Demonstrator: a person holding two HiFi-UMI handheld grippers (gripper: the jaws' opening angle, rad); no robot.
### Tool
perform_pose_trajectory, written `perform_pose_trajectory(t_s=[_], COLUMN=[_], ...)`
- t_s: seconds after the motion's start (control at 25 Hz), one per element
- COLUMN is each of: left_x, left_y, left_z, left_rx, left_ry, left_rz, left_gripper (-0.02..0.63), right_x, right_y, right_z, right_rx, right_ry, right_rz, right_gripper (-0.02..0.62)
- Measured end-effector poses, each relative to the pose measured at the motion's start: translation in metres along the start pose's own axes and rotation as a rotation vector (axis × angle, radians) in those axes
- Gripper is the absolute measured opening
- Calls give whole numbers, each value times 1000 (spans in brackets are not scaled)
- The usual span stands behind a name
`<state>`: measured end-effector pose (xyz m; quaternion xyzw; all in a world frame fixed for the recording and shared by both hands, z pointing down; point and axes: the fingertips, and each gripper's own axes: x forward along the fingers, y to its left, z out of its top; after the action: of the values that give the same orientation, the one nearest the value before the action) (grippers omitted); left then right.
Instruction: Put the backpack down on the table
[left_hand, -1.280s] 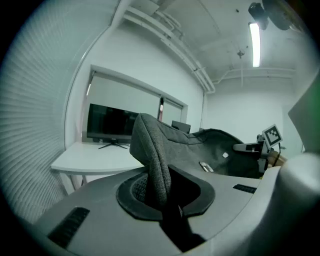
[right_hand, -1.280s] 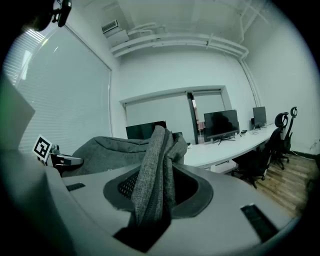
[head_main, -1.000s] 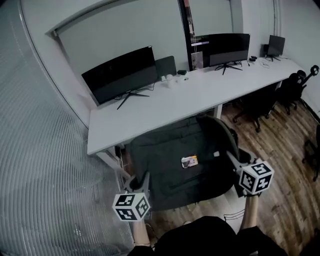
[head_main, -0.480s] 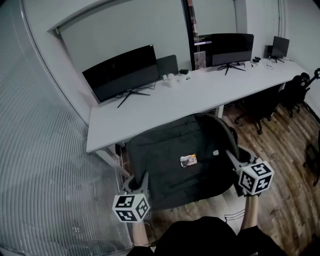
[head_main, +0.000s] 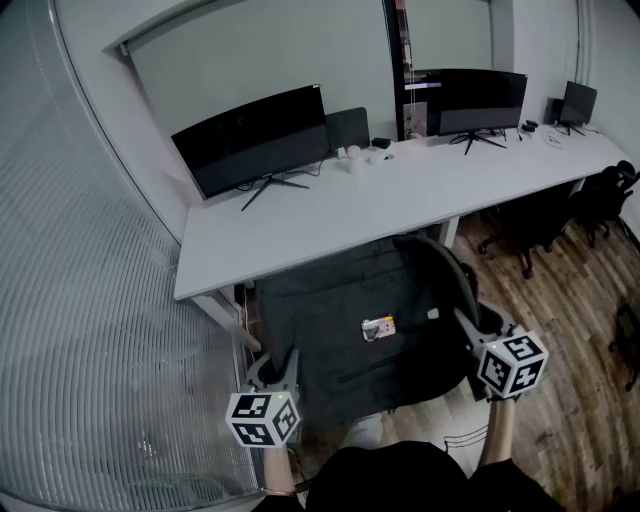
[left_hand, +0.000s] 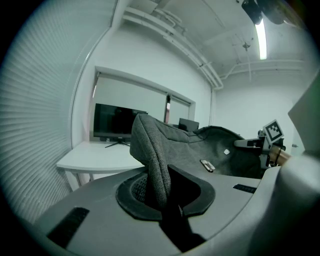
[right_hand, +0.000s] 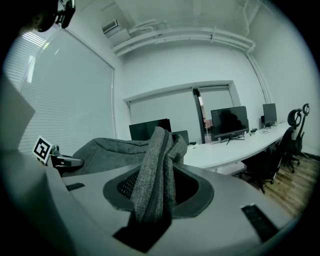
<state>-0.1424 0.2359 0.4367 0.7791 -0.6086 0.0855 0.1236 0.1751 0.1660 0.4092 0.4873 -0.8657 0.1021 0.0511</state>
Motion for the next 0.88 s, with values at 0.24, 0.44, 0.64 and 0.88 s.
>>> perform_pose_trajectory(t_s=[0.24, 0.44, 0.64, 0.88], left_x=[42, 84, 131, 184], left_y=[18, 37, 54, 66], left_z=[0, 16, 35, 52], left_rx=[-18, -19, -17, -7], left_ry=[13, 14, 31, 30], left_rz=[0, -17, -43, -94], left_gripper=[55, 55, 55, 55], right_x=[43, 82, 119, 152], right_y=[-17, -31, -50, -74], right_z=[1, 14, 27, 39], right_rx=[-6, -4, 8, 11], right_ry=[20, 18, 26, 16], right_rz=[-4, -20, -50, -91], right_gripper=[129, 129, 129, 127])
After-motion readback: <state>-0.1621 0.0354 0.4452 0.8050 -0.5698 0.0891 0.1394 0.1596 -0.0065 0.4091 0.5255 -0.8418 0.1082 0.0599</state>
